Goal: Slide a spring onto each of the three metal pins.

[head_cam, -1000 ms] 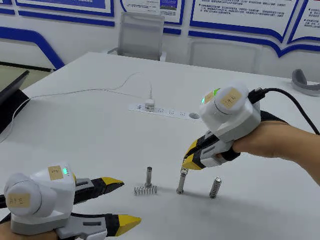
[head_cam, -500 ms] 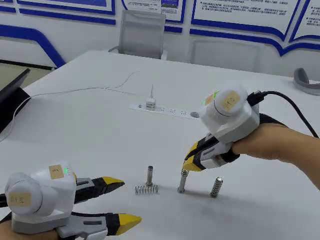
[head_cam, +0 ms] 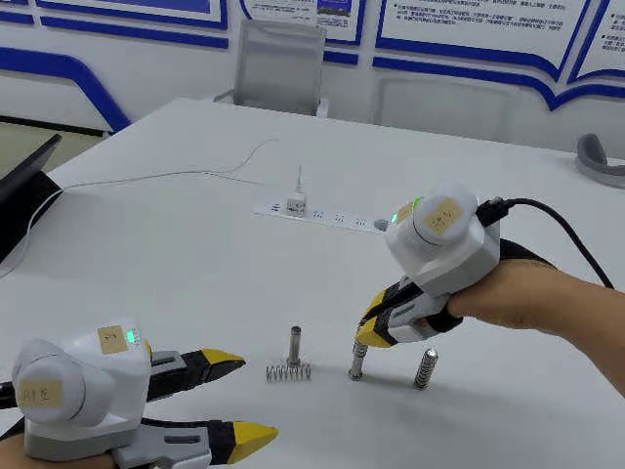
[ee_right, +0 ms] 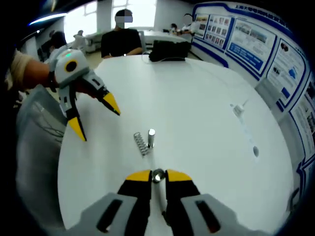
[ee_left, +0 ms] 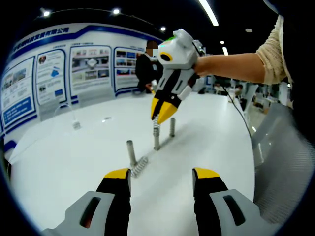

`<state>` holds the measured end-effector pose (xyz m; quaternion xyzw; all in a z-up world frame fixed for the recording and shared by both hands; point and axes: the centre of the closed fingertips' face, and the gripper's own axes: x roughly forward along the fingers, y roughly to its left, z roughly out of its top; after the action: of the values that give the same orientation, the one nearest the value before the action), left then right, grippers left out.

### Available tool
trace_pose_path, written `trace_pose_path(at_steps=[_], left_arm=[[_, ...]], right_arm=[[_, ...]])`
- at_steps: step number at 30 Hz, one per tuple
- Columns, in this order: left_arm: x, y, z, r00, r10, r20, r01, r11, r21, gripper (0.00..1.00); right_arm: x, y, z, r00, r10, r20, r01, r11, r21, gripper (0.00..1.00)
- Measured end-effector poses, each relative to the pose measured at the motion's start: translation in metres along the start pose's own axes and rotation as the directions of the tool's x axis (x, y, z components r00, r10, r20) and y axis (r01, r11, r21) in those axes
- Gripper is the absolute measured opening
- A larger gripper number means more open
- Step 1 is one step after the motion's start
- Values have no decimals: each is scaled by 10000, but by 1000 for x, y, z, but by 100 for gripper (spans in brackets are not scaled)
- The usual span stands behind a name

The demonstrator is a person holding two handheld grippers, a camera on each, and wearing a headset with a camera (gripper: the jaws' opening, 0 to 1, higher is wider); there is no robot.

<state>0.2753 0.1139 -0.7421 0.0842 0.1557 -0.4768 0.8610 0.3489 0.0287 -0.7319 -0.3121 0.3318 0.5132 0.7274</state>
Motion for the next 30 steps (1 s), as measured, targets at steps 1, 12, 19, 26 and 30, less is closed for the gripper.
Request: trace_pose_path(at_steps=[1,12,19,26,30], left_arm=[[0,0,0,10000,4,-8,-4,10000,-3,51],[-1,0,-2,10000,41,-44,-41,10000,-18,51],[0,0,-3,10000,44,-74,-44,10000,-31,51],[1,0,-3,10000,42,-76,-42,10000,-19,50],[0,1,-3,9999,46,-92,-46,10000,-23,50]], right_arm=[[1,0,0,10000,-7,-3,7,10000,19,12],[10,0,-3,10000,-90,8,90,9998,150,12],[16,0,-7,9999,-90,-78,92,9997,212,12],[22,0,-9,9999,-59,-127,63,9996,261,12],[25,0,-13,9999,-38,-167,43,9995,318,12]])
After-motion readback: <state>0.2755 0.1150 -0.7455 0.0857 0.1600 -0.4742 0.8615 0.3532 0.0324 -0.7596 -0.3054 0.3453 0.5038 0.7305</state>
